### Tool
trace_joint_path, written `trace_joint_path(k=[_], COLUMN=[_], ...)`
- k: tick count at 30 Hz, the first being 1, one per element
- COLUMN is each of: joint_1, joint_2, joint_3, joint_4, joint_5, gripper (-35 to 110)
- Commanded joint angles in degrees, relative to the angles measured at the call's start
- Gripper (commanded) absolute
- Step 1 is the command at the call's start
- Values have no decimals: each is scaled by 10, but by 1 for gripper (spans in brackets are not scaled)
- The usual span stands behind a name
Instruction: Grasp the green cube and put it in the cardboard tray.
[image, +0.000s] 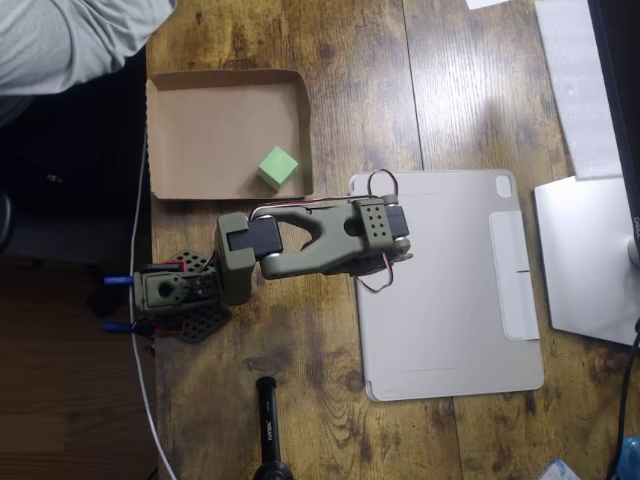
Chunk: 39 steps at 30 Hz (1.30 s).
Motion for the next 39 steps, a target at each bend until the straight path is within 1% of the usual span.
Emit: trace_joint_path(k=[1, 13, 23, 29, 39], joint_1=[6, 4, 10, 4, 10], joint_2=[21, 35, 26, -12, 4], joint_3=[3, 25, 24, 9, 25], joint_4=[2, -40, -39, -24, -52], joint_5=[10, 40, 40, 37, 50], gripper=[0, 0, 0, 0, 0])
